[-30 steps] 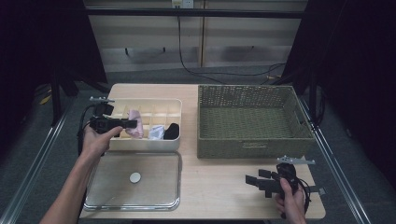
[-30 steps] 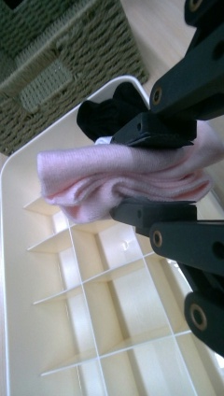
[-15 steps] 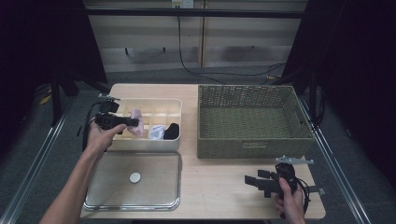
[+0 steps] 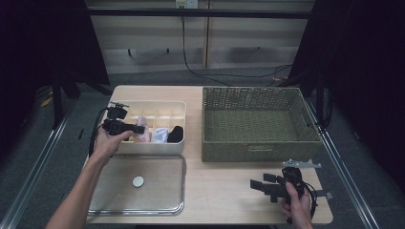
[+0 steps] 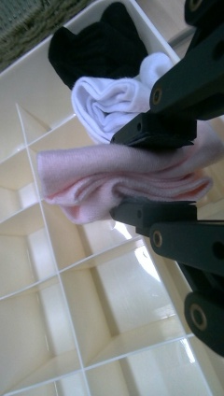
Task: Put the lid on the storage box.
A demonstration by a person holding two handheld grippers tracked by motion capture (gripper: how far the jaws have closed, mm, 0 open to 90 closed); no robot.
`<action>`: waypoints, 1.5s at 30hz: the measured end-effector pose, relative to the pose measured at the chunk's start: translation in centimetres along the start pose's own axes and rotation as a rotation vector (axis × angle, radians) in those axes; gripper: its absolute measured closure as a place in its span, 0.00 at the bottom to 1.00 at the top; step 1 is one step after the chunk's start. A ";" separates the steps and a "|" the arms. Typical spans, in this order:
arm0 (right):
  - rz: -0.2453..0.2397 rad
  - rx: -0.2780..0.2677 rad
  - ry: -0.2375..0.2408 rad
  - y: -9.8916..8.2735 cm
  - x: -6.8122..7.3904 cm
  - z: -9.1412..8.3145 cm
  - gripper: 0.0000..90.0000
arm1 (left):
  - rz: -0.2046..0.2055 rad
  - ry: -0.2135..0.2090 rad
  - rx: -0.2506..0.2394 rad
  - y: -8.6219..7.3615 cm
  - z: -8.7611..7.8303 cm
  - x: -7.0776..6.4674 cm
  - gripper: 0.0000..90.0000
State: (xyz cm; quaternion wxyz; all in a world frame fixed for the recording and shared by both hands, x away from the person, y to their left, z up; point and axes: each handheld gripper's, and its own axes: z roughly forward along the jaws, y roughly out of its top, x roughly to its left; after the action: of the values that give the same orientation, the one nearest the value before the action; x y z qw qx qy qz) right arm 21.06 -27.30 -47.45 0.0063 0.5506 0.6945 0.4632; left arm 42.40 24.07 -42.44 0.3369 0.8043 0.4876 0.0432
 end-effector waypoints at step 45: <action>0.004 0.027 -0.003 0.0 -0.1 0.5 0.20 | -0.014 -0.023 0.110 0.3 0.7 0.5 0.52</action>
State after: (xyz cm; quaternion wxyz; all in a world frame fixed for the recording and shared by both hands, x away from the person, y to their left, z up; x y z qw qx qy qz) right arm 21.36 -27.06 -47.80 -0.0009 0.5529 0.6995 0.4528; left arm 43.13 24.09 -42.92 0.2981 0.8184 0.4912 0.0050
